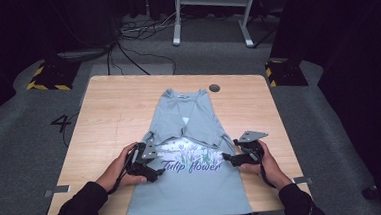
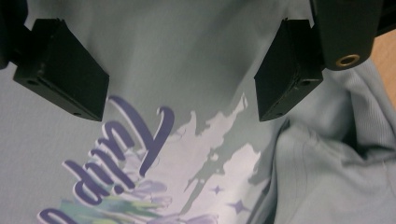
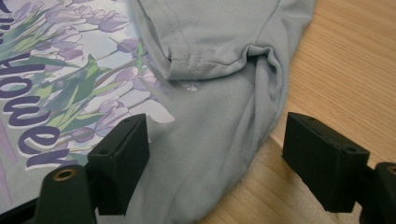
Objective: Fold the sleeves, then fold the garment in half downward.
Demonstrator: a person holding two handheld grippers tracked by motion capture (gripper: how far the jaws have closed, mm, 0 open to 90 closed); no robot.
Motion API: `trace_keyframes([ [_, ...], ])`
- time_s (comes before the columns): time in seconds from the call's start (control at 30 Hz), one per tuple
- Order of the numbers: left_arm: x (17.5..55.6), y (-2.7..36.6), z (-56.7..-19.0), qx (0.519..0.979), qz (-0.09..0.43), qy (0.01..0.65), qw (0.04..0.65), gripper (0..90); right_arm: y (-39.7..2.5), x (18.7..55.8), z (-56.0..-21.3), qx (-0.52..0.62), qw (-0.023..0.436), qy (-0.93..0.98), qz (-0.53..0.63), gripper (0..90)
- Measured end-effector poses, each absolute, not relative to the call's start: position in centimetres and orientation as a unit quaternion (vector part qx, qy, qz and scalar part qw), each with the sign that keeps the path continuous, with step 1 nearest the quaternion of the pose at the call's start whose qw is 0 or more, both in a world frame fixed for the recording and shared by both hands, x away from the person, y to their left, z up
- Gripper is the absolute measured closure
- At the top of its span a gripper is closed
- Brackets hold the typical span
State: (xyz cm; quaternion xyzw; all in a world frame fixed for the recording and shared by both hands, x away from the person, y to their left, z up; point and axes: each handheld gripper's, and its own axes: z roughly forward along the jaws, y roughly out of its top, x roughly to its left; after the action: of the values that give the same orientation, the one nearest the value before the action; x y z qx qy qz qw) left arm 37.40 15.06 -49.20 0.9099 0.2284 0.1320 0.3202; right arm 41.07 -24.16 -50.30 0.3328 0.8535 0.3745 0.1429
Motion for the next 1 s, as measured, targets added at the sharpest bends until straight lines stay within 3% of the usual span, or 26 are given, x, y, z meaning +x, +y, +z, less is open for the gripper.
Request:
trace_keyframes([
  [0.27, 37.1, 17.4, -49.9, 0.897, 0.099, 0.257, 0.347, 17.2, -24.1, 41.1, -50.3, 0.332, 0.143, 0.854, 0.374, 22.2],
  [1.0, 35.1, 18.1, -50.4, 0.887, 0.105, 0.254, 0.372, 17.7, -23.9, 40.5, -50.3, 0.327, 0.140, 0.858, 0.371, 21.3],
])
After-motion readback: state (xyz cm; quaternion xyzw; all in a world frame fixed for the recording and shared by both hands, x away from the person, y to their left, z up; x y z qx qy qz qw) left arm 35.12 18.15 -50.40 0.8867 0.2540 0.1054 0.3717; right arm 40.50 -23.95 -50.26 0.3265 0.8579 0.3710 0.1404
